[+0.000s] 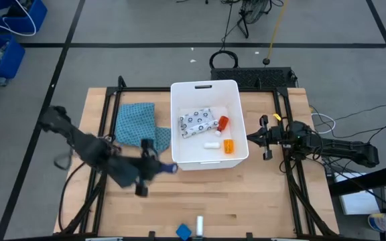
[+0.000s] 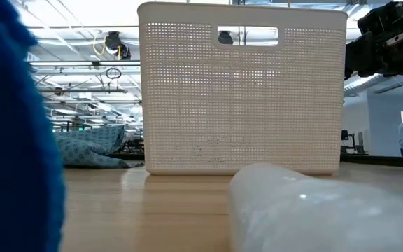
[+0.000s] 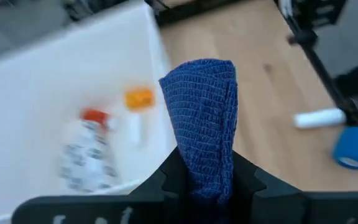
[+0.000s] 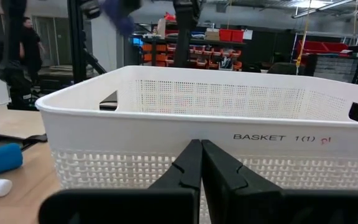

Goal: Pick & place medical supplies in basket/bin
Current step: Put the large blue bandage into the white bin

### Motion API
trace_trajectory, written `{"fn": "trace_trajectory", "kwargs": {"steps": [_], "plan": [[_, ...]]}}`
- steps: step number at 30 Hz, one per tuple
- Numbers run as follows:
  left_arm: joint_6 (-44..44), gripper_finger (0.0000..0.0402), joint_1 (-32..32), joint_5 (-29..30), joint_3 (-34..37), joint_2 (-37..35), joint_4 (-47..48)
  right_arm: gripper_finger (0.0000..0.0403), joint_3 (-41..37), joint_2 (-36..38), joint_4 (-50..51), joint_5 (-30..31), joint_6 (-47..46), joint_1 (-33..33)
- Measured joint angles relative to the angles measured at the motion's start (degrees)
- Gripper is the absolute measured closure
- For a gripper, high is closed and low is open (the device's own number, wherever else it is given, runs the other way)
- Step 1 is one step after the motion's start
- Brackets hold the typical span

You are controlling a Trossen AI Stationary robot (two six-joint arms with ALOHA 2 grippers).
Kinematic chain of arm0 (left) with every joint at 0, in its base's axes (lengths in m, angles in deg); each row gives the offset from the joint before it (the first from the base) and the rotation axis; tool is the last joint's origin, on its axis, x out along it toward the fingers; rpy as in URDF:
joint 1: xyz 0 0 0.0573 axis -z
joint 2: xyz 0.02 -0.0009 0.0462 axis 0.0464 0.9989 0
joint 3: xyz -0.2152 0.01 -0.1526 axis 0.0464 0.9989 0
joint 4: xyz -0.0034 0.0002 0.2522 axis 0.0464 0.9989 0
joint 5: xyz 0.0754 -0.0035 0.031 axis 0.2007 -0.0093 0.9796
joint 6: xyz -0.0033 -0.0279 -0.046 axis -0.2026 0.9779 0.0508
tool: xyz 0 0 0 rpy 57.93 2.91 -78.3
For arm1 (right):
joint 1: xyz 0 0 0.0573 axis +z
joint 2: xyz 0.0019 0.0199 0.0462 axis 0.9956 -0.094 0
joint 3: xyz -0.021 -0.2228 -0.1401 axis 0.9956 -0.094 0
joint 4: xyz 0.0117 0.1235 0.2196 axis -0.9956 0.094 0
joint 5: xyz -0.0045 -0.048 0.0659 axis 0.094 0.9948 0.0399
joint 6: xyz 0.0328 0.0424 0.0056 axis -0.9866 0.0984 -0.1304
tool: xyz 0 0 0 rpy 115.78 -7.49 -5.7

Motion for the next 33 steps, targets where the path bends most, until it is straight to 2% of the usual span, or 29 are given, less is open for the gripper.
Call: {"fn": "trace_trajectory", "kwargs": {"steps": [5,8,12,16,19,22,24,33], "plan": [[-10.5,0.0341,-5.9,1.9,0.0,-7.1,-0.2,0.0403,0.0,0.0,0.0,0.0,-0.2,0.0],[-17.7,0.0342,-11.4,0.5,0.1,-11.1,-1.7,0.0403,0.0,0.0,0.1,0.0,-0.2,0.1],[-27.1,0.0343,-20.3,-8.5,1.5,-17.4,-5.9,0.0403,0.0,0.0,-0.3,0.0,0.3,0.1],[-31.4,0.0343,-29.9,-19.2,5.8,-24.7,-9.6,0.0403,0.0,0.0,-0.8,0.0,0.6,0.1],[-32.9,0.0343,-36.5,-27.9,12.7,-29.5,-15.3,0.0403,0.0,0.0,-2.2,0.1,3.3,0.1],[-33.3,0.0343,-41.3,-36.4,22.0,-33.3,-25.2,0.0403,0.0,0.0,-2.3,0.0,3.0,0.1],[-32.0,0.0343,-43.2,-39.8,29.0,-35.1,-32.7,0.0403,0.0,-0.2,-1.2,0.1,3.3,0.1],[-24.7,0.0343,-47.1,-41.7,58.6,-44.5,-59.8,0.0403,0.0,-0.2,-6.4,0.2,6.9,0.1]]}}
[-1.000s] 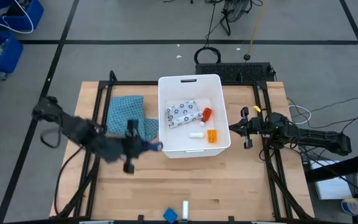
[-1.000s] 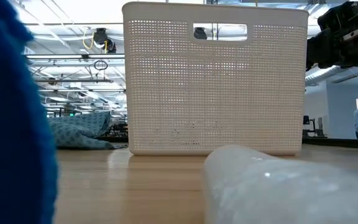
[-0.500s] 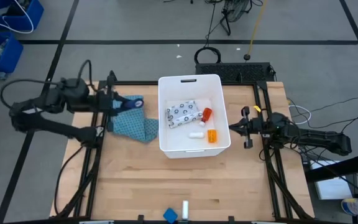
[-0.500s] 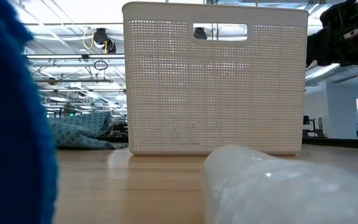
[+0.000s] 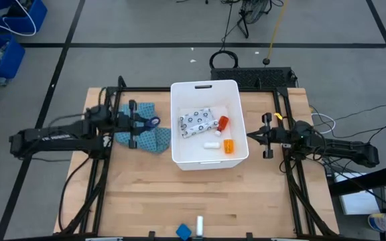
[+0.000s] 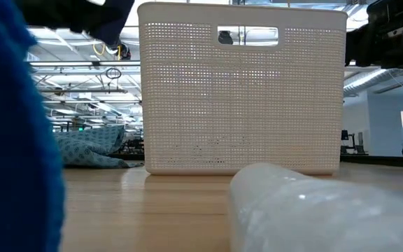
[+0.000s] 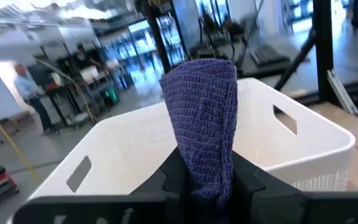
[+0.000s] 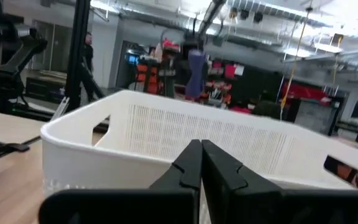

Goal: Pick & place medical supplies in basket/bin
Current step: Put the large blue bandage into the white bin

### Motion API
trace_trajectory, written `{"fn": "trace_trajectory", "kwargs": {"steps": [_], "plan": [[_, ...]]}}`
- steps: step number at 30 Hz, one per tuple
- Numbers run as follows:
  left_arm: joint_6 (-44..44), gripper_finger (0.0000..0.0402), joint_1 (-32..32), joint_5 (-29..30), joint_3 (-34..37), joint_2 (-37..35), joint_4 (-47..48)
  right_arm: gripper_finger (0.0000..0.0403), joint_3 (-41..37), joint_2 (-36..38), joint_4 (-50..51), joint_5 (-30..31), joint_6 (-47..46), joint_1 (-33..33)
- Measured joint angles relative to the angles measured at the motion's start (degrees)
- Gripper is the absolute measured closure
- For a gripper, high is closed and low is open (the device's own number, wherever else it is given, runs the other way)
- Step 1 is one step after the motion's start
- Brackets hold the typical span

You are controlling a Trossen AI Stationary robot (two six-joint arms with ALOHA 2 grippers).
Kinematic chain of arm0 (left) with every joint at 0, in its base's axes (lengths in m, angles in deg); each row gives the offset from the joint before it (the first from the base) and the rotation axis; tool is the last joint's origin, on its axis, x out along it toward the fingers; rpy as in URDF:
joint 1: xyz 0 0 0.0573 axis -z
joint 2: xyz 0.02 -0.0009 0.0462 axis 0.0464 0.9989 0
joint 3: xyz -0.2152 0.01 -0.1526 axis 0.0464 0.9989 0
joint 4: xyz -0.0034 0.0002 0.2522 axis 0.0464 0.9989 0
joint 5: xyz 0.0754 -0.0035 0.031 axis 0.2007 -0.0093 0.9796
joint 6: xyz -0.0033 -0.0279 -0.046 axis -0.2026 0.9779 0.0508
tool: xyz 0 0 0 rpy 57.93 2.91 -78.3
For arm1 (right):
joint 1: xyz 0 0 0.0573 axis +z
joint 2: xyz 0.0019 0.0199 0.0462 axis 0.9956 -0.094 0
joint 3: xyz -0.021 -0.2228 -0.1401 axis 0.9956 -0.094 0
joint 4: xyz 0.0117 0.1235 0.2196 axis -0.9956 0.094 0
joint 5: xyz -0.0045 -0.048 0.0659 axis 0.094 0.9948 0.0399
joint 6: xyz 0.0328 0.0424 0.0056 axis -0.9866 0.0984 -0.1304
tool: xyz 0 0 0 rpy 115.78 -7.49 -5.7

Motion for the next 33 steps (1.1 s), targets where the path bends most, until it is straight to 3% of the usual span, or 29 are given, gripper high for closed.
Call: {"fn": "trace_trajectory", "kwargs": {"steps": [5,10,29,33], "plan": [[5.3,0.0343,-1.0,-1.1,13.0,-6.4,-15.3,0.0403,0.0,0.0,-0.6,0.7,0.7,0.0],[8.0,0.0343,-2.0,-1.2,19.7,-9.2,-19.5,0.0403,0.0,0.0,-0.4,3.1,-0.8,0.0],[10.0,0.0338,-2.1,-3.3,23.2,-9.7,-24.6,0.0403,0.0,0.0,0.3,3.1,-2.0,0.0],[14.4,0.0338,-2.1,1.7,23.2,-9.7,-26.3,0.0403,0.0,0.0,0.6,3.0,-2.6,0.0]]}}
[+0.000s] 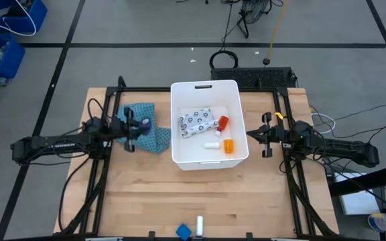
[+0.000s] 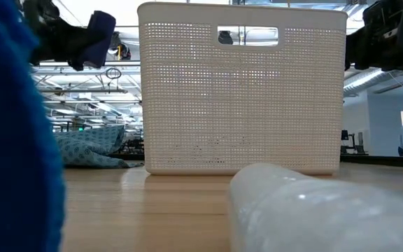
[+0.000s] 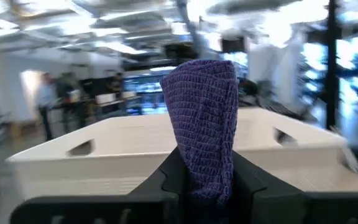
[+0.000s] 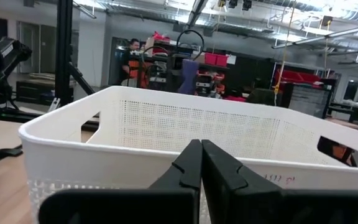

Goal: Pick & place medical supplies in basket/bin
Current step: Put the large blue bandage into the white bin

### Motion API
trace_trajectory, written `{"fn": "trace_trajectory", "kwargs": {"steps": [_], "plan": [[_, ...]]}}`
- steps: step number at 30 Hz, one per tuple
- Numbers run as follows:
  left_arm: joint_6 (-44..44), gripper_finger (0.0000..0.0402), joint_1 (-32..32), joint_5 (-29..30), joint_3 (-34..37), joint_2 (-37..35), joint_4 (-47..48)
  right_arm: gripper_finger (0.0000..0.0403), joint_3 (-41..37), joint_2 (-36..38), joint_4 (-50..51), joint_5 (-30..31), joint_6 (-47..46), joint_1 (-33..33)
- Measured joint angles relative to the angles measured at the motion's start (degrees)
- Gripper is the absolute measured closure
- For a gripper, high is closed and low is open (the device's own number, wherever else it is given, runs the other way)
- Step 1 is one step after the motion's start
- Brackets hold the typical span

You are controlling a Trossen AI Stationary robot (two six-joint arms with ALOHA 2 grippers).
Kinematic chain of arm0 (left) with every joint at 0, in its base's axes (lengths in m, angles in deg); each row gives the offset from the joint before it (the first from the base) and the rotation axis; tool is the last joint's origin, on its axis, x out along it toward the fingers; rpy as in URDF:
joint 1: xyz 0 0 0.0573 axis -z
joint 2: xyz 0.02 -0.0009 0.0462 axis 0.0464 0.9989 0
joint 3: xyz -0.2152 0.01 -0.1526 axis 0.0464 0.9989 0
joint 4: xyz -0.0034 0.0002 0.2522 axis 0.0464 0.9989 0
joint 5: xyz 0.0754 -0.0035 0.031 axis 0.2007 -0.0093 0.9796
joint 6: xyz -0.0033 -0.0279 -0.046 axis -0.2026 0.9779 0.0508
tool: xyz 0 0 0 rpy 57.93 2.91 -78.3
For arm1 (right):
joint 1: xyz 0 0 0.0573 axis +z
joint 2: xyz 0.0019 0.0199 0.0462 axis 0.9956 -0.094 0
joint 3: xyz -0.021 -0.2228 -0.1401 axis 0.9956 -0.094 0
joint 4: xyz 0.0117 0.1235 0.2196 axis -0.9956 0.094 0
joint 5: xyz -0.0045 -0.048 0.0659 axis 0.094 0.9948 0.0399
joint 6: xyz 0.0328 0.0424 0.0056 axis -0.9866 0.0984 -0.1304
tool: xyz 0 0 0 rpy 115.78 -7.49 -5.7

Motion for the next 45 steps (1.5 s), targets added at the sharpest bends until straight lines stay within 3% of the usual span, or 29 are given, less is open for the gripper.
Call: {"fn": "trace_trajectory", "kwargs": {"steps": [6,13,24,35,45], "plan": [[5.3,0.0345,0.0,2.7,-6.0,2.3,4.1,0.0403,0.0,0.0,0.6,0.0,-2.0,0.0],[2.8,0.0342,1.0,1.7,-17.8,9.7,9.7,0.0403,0.0,0.0,1.4,0.0,-2.6,0.0],[2.0,0.0340,1.0,1.4,-42.3,30.1,23.0,0.0403,0.0,0.0,2.0,0.0,-2.6,0.0],[3.6,0.0340,0.9,-5.9,-66.0,50.2,39.2,0.0403,0.8,0.0,-1.5,-0.5,-0.5,0.0],[1.8,0.0339,0.3,-7.3,-78.4,62.6,49.5,0.0403,2.2,0.0,3.3,-1.7,0.8,0.0]]}}
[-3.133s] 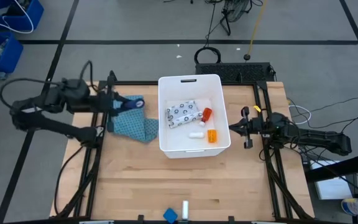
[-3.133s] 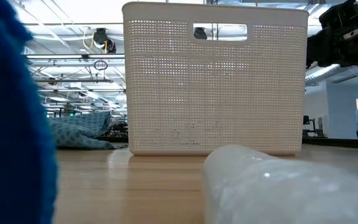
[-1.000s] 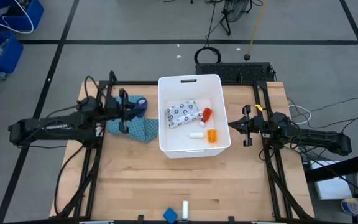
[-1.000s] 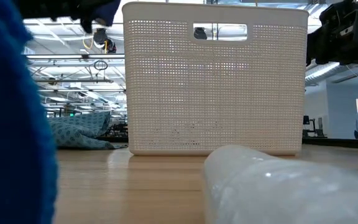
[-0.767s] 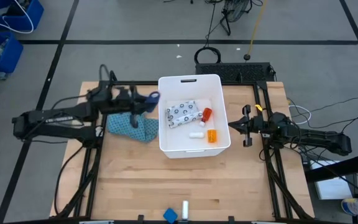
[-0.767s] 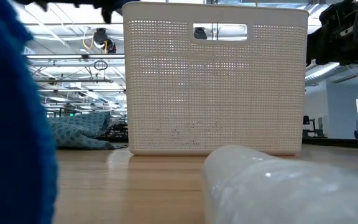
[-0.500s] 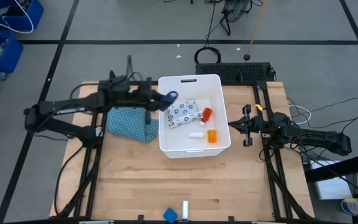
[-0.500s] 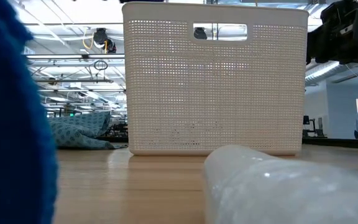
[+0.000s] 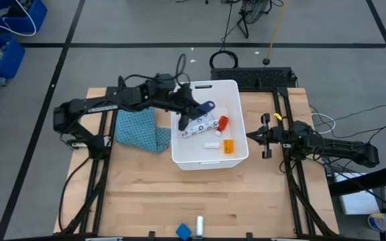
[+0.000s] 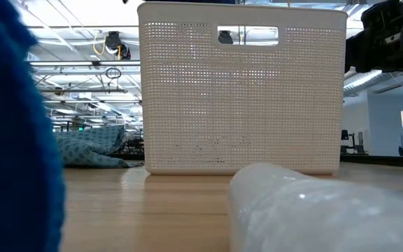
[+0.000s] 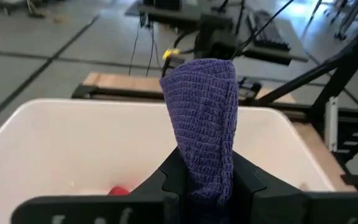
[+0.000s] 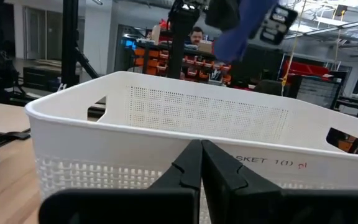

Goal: Pick & place medical supplies in basket/bin
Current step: Put the large blue bandage into the white bin

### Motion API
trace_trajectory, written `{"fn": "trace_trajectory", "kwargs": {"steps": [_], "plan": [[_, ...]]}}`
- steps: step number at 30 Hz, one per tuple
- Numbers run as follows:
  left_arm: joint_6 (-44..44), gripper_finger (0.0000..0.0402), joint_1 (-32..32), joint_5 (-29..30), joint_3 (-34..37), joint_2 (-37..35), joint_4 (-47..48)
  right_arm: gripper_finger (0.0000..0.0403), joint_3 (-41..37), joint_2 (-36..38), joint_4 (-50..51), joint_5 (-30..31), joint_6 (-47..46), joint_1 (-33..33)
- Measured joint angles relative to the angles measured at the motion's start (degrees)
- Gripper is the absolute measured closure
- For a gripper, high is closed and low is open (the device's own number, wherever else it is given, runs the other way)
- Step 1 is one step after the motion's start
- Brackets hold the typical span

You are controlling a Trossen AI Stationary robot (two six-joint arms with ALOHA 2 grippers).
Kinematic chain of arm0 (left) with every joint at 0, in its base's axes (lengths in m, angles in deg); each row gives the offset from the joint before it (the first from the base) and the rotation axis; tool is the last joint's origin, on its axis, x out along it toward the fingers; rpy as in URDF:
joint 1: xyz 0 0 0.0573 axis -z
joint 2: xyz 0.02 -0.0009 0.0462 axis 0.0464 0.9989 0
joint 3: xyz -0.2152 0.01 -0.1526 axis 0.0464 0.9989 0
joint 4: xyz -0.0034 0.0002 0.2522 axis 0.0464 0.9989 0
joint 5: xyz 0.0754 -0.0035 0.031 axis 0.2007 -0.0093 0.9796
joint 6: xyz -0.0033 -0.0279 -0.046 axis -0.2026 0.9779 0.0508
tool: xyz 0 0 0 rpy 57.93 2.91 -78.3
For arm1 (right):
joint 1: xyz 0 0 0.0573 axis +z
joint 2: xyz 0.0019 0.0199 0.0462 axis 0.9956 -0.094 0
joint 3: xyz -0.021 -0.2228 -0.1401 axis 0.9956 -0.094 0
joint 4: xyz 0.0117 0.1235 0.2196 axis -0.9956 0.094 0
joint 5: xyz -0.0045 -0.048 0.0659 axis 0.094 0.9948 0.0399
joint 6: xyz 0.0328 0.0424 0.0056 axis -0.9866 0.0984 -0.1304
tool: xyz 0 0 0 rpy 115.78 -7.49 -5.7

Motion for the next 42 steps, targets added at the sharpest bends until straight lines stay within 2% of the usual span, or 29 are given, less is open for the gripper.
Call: {"fn": "trace_trajectory", "kwargs": {"steps": [16,28,36,42], "plan": [[0.9,0.0339,-1.9,0.0,-1.5,13.6,2.6,0.0403,0.2,0.0,0.2,-0.1,-0.6,0.0],[0.3,0.0339,-3.5,-0.3,-1.5,23.6,10.0,0.0403,-0.4,0.0,-0.6,-0.1,0.5,0.0],[-1.4,0.0339,-2.9,-5.2,-1.7,25.9,14.8,0.0403,-0.4,0.0,-0.6,0.0,0.4,0.0],[-2.3,0.0339,-1.8,-5.4,-1.7,25.8,16.1,0.0403,-0.4,0.0,-0.6,0.0,0.2,0.0]]}}
